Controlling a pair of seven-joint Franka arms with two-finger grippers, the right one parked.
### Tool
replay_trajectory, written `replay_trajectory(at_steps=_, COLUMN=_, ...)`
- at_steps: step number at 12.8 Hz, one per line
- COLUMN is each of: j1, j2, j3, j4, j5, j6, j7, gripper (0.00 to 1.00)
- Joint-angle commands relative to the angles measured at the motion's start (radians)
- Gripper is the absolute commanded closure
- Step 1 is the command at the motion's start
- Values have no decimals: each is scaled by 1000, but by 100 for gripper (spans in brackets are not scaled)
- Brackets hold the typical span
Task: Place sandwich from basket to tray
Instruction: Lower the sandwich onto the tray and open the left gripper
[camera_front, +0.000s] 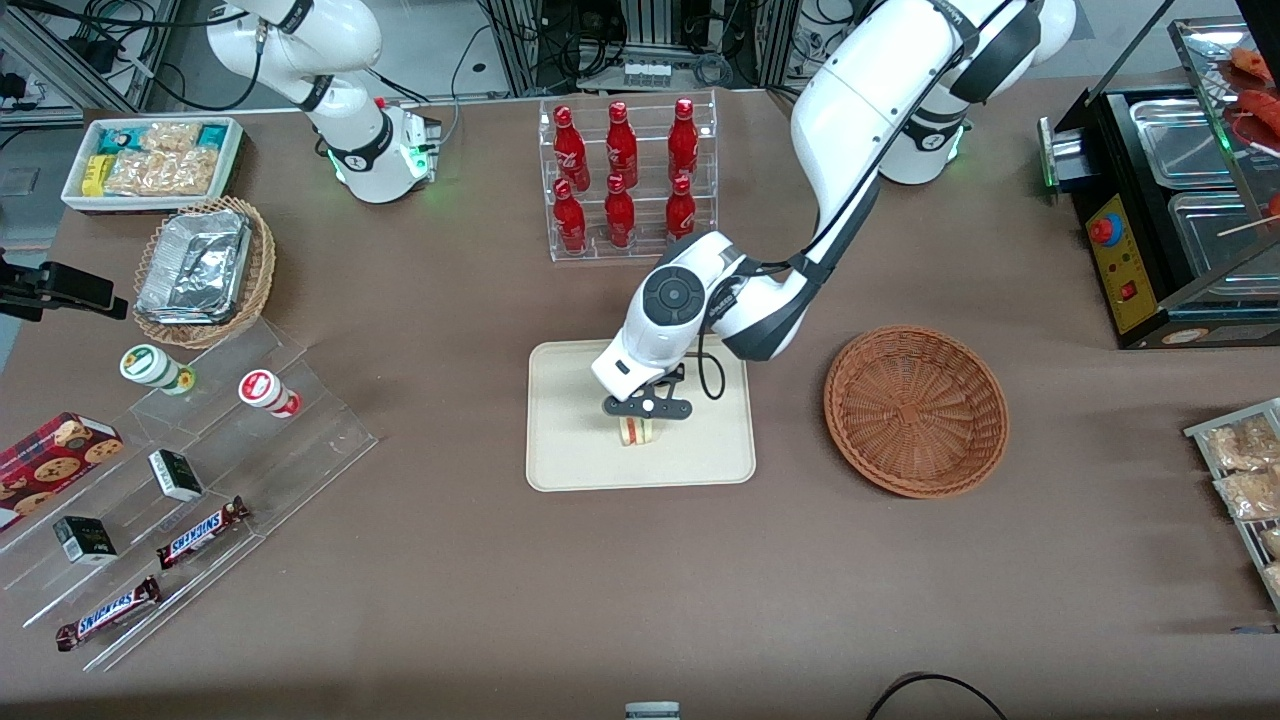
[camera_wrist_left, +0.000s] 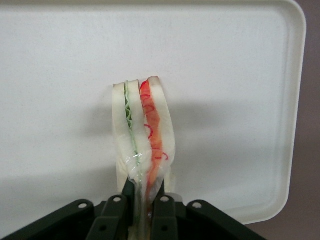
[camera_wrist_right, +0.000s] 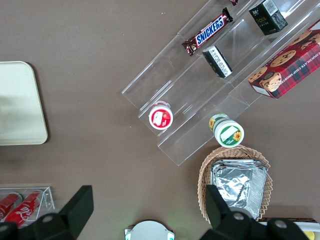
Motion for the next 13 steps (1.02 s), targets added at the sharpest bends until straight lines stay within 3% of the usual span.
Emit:
replay_trajectory(at_steps=1, j1=-16, j2=7, j3=14, j4=12, j5=13, j6=2, j7=5, gripper=0)
replay_trajectory(at_steps=3, j1=-9, j2=-5, j3=14, j4=14, j5=13, j6=-7, j7=-1, gripper=0)
replay_trajectory(at_steps=8, j1=37, j2=-185, j3=19, j4=15, j5=7, j6=-136, j7=-27, gripper=0)
replay_trajectory(at_steps=13, j1=206, j2=-405, j3=21, j4=6, j5=26, j6=-396, j7=-70, gripper=0)
